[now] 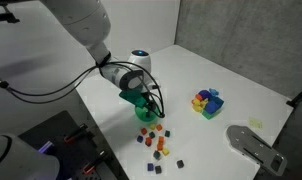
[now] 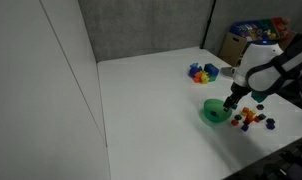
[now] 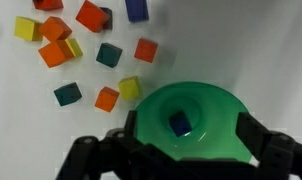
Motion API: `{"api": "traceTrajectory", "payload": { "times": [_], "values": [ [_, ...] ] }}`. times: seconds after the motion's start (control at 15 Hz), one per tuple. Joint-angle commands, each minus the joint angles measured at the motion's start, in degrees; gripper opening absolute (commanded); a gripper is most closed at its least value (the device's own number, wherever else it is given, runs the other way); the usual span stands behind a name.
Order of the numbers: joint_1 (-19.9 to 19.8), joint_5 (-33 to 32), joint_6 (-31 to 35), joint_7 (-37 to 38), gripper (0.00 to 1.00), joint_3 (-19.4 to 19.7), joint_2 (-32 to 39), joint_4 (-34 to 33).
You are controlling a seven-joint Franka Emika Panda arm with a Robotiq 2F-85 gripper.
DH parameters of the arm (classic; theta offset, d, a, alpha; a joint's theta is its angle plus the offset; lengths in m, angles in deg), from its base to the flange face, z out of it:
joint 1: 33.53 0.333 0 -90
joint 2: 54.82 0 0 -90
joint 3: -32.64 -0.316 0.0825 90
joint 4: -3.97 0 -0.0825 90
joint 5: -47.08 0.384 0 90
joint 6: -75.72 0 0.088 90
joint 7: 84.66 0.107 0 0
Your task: Remove the blue block from the green bowl and put it on the table.
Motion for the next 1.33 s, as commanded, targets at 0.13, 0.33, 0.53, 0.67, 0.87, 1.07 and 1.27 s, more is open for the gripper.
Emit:
{"api": "traceTrajectory", "payload": {
  "times": [0.13,0.33,0.53,0.67,0.87,1.07,1.27],
  "values": [
    [1.32,-1.04,-0.95,3.31,1.00,1.19,1.95,-3.16],
    [1.87,-1.06,-1.57,4.02,1.00,1.42,4.06,-5.76],
    [1.86,-0.93,-1.35,3.19,1.00,0.83,7.06,-8.30],
    [1.79,-0.77,-1.31,2.65,1.00,0.44,9.15,-10.03],
    [2.58,-1.29,-1.36,3.06,1.00,0.98,12.21,-12.43],
    [2.91,-1.21,-1.81,3.09,1.00,1.07,14.99,-14.60],
    [2.63,-0.96,-2.14,2.60,1.00,0.70,17.06,-16.22]
  ]
}}
